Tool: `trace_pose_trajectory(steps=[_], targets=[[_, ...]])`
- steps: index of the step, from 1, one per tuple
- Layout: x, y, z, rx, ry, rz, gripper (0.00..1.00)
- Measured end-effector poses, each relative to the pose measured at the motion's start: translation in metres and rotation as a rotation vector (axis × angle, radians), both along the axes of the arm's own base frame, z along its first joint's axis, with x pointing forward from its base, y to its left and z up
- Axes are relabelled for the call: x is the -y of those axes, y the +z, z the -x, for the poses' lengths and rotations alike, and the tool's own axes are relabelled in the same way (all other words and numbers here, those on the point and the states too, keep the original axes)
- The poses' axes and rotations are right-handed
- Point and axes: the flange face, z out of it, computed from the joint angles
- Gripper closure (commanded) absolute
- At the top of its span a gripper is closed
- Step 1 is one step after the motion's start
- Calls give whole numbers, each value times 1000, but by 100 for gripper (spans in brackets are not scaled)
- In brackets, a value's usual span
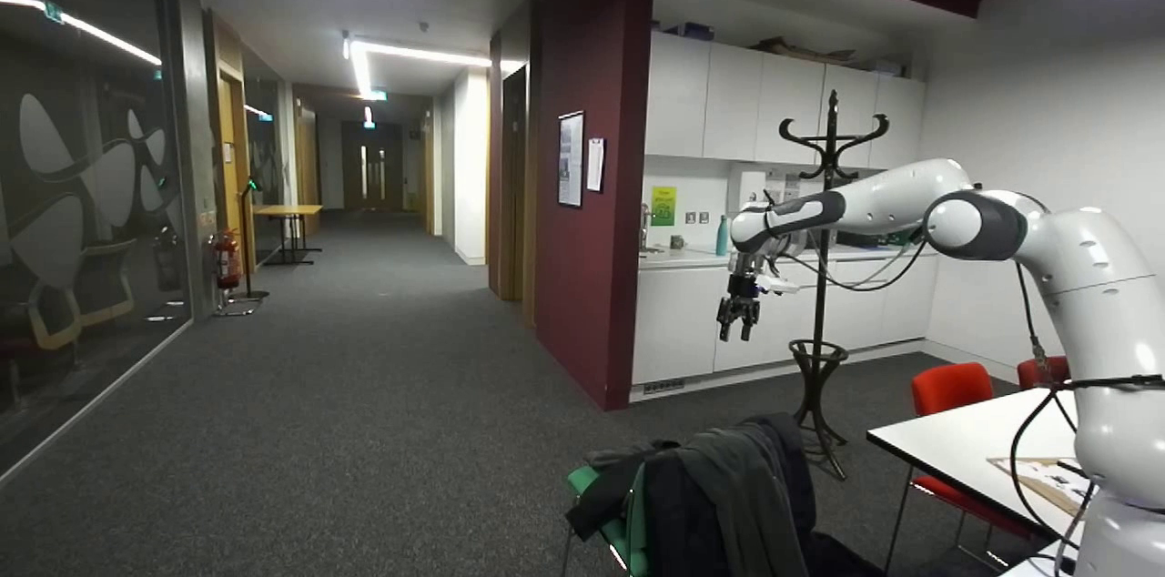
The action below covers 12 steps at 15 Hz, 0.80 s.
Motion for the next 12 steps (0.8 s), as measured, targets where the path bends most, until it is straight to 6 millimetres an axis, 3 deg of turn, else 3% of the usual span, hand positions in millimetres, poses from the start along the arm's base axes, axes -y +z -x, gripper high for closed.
trace_pose_trajectory(steps=[3,6,12], targets=[[-42,-14,10,-43,72,62,0],[-65,-21,21,-74,113,175,0],[-81,-31,45,-144,134,240,0]])
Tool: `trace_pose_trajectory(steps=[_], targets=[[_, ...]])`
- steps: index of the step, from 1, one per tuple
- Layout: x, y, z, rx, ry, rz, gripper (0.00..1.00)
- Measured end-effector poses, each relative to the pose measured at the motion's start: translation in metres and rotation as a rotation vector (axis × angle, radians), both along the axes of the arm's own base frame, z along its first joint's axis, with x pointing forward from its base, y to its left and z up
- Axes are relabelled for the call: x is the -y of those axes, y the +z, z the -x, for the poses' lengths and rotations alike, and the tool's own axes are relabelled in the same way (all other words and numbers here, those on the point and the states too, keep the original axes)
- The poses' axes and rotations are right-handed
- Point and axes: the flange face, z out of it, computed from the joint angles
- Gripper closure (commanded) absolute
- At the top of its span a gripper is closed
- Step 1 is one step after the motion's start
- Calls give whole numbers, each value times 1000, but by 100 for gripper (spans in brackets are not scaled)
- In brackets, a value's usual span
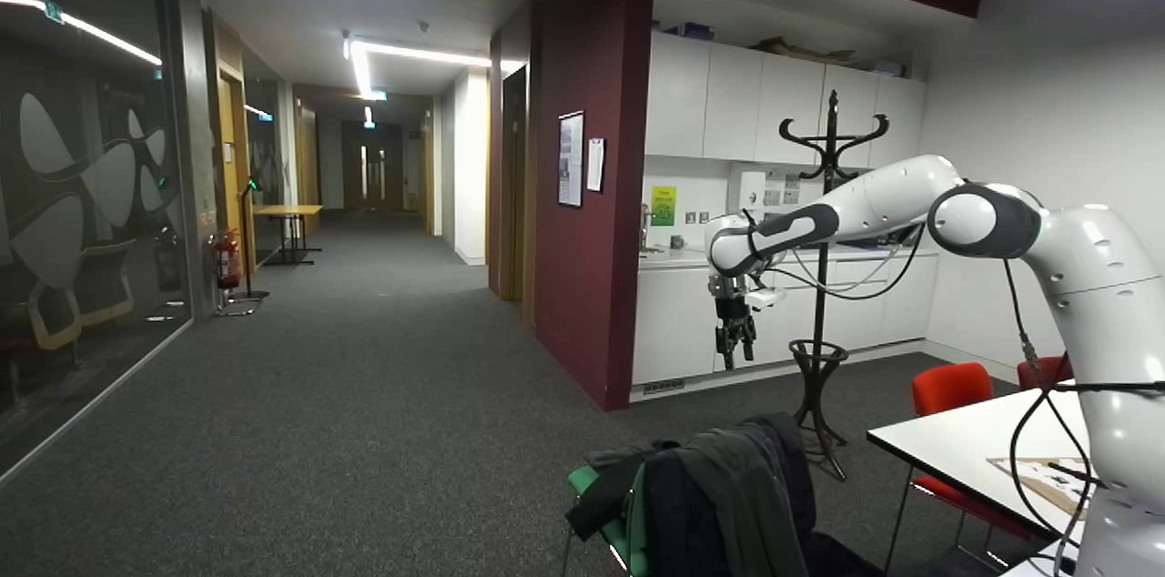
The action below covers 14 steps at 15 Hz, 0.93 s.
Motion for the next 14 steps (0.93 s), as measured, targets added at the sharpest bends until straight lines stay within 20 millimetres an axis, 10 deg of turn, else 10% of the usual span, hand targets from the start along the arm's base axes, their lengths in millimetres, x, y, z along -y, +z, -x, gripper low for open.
trace_pose_trajectory(steps=[9,14], targets=[[0,-9,2,-5,-32,13,0],[-38,-43,9,-11,10,108,0]])
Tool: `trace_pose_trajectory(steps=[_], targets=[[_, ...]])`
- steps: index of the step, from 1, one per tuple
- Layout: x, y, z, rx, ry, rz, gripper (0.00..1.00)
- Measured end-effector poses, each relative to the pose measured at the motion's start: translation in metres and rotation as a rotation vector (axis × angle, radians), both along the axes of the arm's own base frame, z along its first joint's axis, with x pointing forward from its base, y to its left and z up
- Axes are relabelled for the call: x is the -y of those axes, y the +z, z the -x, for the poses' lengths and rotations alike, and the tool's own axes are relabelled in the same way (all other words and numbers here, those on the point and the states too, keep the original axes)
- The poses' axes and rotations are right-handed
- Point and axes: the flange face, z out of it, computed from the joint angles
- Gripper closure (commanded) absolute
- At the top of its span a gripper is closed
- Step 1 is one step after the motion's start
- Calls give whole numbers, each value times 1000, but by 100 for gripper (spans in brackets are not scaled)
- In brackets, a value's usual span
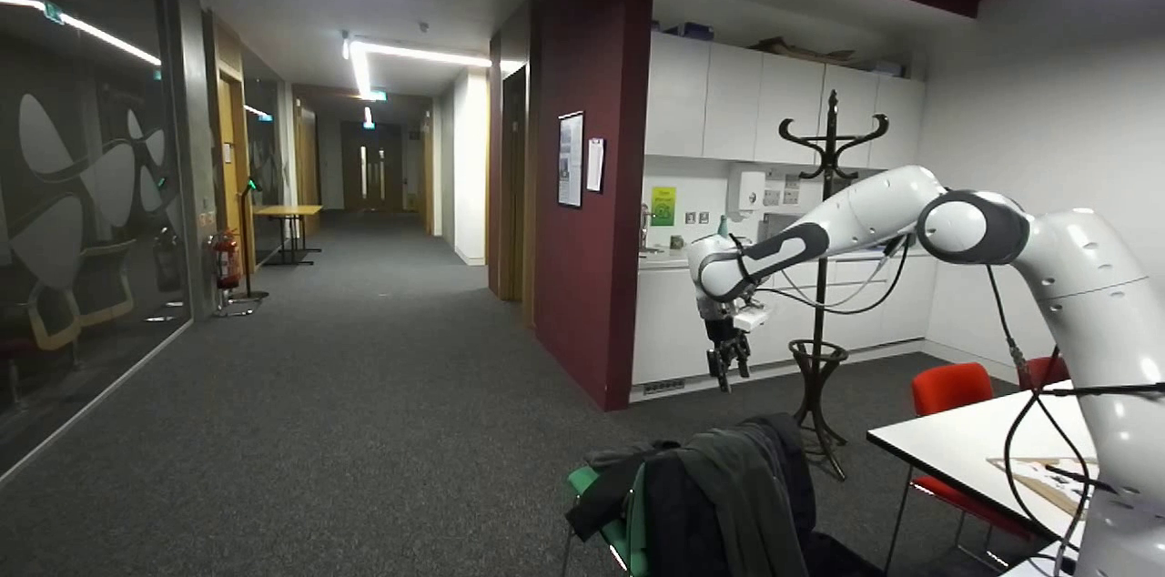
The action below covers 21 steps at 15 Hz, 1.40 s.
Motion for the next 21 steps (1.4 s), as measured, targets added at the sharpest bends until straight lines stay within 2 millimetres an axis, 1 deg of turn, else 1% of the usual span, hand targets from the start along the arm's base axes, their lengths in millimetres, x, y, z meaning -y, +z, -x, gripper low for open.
trace_pose_trajectory(steps=[4,6,7,9,13,15,17,21], targets=[[-43,-25,14,49,59,91,0],[-54,-35,21,76,34,98,0],[-55,-40,25,84,-2,94,0],[-52,-50,30,94,-77,96,0],[-36,-67,37,133,-211,118,0],[-25,-70,41,162,-236,138,0],[-14,-68,44,199,-215,153,0],[-5,-67,49,273,-217,85,0]])
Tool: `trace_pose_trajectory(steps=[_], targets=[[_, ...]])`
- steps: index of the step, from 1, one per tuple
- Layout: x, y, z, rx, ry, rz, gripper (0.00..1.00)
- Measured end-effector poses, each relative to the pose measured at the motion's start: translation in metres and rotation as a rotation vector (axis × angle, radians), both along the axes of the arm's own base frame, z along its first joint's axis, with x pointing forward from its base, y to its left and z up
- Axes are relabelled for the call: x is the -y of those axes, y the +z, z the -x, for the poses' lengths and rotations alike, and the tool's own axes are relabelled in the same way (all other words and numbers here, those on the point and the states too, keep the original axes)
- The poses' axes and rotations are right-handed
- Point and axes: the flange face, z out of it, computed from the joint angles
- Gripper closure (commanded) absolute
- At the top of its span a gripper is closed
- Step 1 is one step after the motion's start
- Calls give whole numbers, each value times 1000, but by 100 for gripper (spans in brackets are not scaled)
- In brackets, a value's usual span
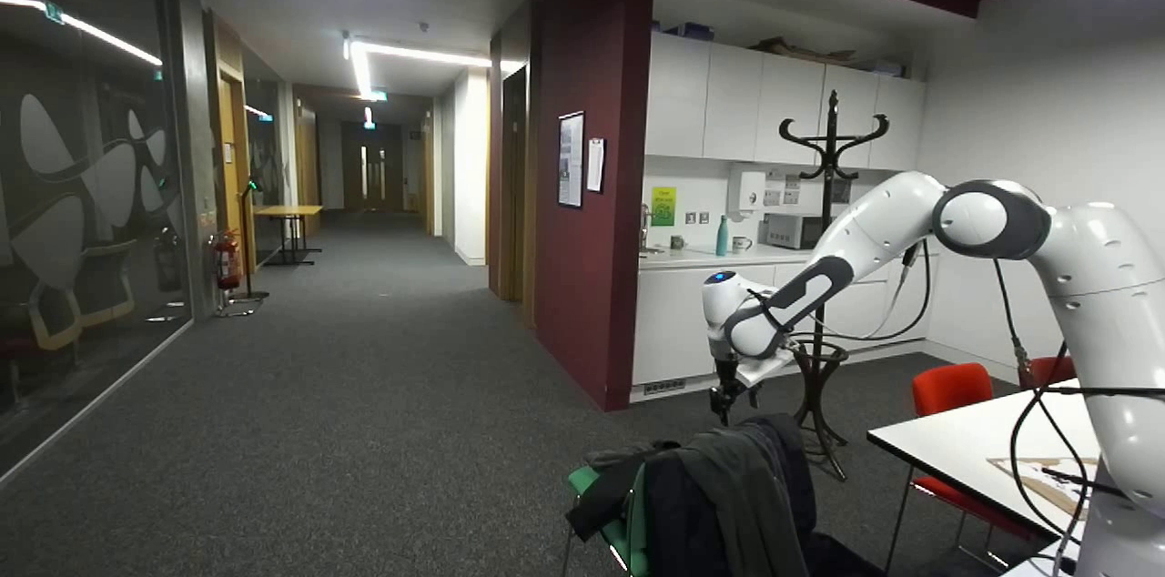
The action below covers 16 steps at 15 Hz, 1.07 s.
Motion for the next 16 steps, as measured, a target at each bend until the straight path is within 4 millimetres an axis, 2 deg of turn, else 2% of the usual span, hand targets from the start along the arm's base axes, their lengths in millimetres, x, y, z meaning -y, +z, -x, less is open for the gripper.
trace_pose_trajectory(steps=[7,16], targets=[[6,-8,4,11,-6,-19,0],[33,-53,-3,1,-39,-23,0]])
